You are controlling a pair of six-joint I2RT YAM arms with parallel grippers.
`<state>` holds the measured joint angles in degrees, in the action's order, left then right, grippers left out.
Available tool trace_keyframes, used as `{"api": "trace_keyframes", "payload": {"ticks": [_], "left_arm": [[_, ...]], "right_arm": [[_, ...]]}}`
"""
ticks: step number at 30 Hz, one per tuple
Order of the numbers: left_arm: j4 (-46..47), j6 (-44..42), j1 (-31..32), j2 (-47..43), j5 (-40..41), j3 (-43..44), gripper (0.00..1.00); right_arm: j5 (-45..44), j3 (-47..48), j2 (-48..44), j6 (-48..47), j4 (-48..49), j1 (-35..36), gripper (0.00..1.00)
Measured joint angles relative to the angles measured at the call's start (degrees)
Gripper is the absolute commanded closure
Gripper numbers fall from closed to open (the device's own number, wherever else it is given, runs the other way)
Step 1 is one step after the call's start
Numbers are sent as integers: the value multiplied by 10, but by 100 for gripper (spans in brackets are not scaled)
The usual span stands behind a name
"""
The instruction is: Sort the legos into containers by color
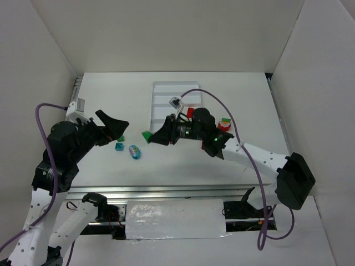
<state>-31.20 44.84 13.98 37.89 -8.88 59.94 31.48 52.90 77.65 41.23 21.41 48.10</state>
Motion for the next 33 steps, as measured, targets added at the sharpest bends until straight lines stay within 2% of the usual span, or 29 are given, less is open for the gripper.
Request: {"api": "trace_keyframes", "payload": {"ticks": [5, 8, 14, 20, 23, 31, 33], "left_arm": [[-86, -47, 0, 14, 132, 19, 1], [-103, -65, 0, 13, 169, 2, 1], [-110, -74, 1, -5, 181, -90, 1], [-104, -77, 4, -10, 174, -106, 1], [-96, -85, 5, -12, 170, -106, 0], [-82, -89, 5, 3, 160, -106, 1], [-81, -90, 5, 6, 155, -106, 0]], "right_arm": [[-125, 149, 91, -56, -176, -84, 100], [-203, 257, 178, -88, -260, -130, 100], [-314, 432, 339, -151, -389, -203, 100], [-386, 642, 489, -213, -487, -242, 100], [-406, 726, 548, -231, -513, -251, 96], [-413, 735, 588, -244, -527, -266, 91], [-413, 737, 596, -247, -528, -268, 85]]}}
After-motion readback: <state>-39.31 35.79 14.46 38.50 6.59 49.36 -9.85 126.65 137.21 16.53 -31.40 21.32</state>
